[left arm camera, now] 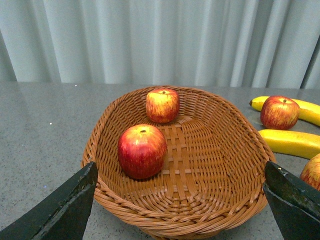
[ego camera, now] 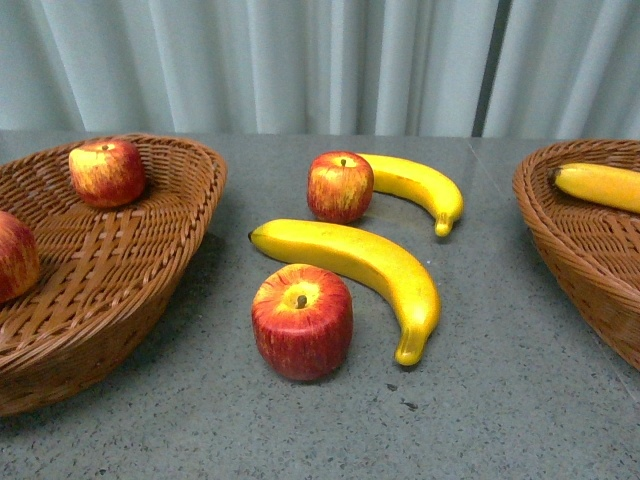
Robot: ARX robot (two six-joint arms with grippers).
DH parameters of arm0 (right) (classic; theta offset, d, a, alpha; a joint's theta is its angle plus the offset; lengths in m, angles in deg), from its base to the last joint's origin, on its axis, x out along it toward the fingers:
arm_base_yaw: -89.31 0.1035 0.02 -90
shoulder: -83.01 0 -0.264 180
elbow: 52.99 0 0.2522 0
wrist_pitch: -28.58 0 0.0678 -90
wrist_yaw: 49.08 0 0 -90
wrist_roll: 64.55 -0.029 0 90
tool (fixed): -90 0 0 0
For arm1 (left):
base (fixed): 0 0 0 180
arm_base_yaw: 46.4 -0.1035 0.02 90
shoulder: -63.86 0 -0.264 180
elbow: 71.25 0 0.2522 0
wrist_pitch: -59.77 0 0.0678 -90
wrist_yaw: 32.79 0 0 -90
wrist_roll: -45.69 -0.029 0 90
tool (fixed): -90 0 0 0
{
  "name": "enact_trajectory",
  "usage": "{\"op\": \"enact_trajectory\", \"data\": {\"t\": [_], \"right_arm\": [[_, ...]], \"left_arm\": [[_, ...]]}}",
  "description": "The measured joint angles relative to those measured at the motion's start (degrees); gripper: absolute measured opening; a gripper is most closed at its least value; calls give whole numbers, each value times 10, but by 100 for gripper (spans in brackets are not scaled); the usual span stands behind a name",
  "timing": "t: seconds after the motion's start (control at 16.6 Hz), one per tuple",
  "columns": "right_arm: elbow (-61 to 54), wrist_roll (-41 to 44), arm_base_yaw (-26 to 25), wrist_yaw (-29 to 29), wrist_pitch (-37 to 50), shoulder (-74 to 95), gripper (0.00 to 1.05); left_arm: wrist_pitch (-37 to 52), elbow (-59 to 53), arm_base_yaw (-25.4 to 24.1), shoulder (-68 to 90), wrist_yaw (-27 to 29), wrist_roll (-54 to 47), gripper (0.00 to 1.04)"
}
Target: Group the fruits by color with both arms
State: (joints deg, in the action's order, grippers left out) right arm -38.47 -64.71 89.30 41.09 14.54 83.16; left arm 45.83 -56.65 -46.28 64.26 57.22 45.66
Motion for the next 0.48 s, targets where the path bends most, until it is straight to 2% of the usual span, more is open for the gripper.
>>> {"op": "enact_trajectory", "data": {"t": [0.48], "right_arm": [[0, 0, 0, 0, 0, 0, 98]], "left_arm": [[0, 0, 0, 0, 0, 0, 98]]}}
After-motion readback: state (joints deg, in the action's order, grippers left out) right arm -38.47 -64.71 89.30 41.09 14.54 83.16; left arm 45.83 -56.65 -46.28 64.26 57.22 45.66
